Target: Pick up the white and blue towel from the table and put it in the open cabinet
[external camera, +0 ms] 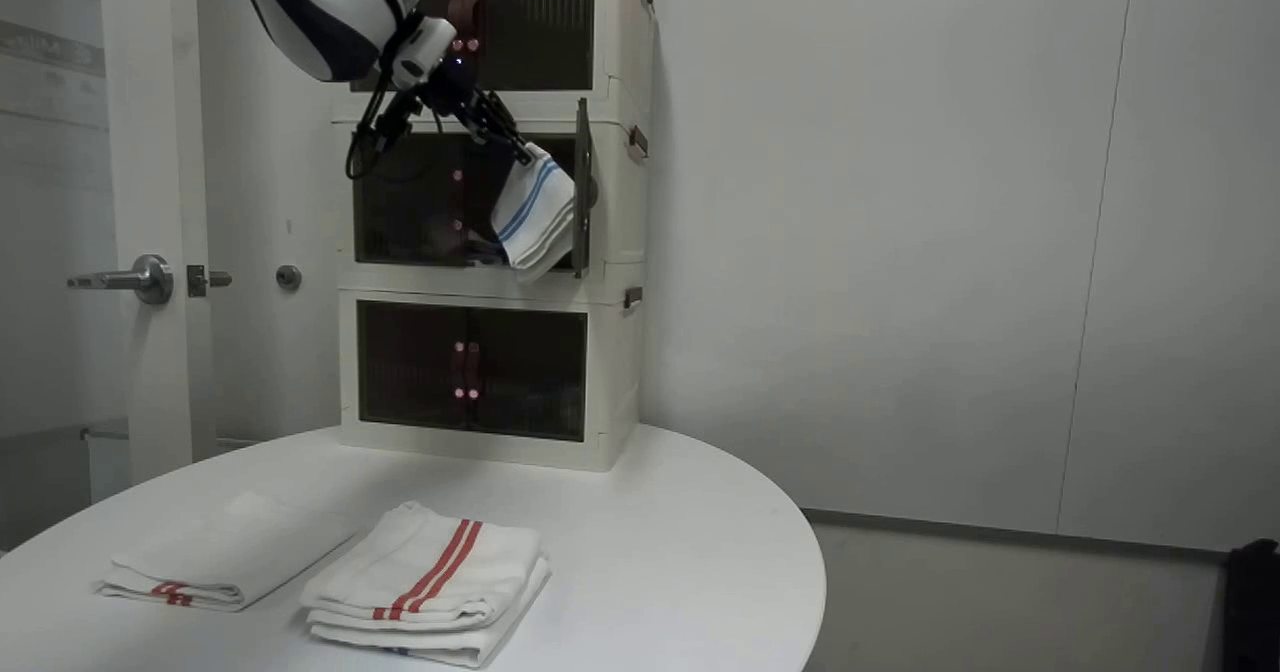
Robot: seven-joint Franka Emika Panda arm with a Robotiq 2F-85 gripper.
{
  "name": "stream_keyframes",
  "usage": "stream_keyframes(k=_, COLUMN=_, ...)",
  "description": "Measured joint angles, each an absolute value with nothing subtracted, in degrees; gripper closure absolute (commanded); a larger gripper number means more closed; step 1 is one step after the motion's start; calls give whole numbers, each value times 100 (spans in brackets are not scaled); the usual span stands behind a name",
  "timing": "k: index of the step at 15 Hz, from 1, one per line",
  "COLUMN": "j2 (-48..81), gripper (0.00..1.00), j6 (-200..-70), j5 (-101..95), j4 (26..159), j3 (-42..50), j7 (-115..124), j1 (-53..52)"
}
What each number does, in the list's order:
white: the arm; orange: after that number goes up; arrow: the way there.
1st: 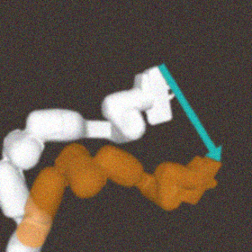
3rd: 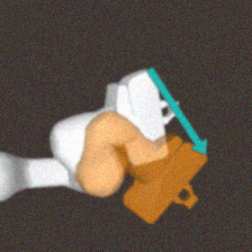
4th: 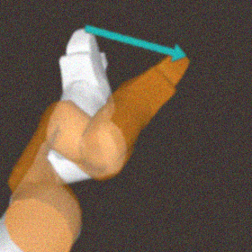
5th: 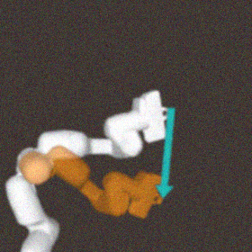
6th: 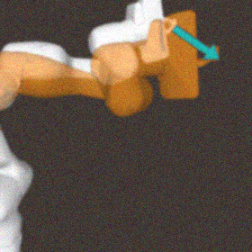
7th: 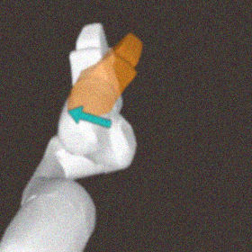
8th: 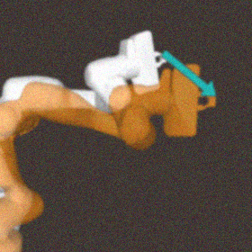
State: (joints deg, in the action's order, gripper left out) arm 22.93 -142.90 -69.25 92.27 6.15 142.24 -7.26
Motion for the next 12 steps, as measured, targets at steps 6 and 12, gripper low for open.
stream_keyframes(k=6, j2=2306, gripper=91, j6=-14315, j5=-8073, j4=9282, j3=615, j7=15655, j1=-704)
stream_keyframes(k=12, j2=2382, gripper=91, j6=-14383, j5=-8074, j4=9116, j3=418, j7=15561, j1=-459)
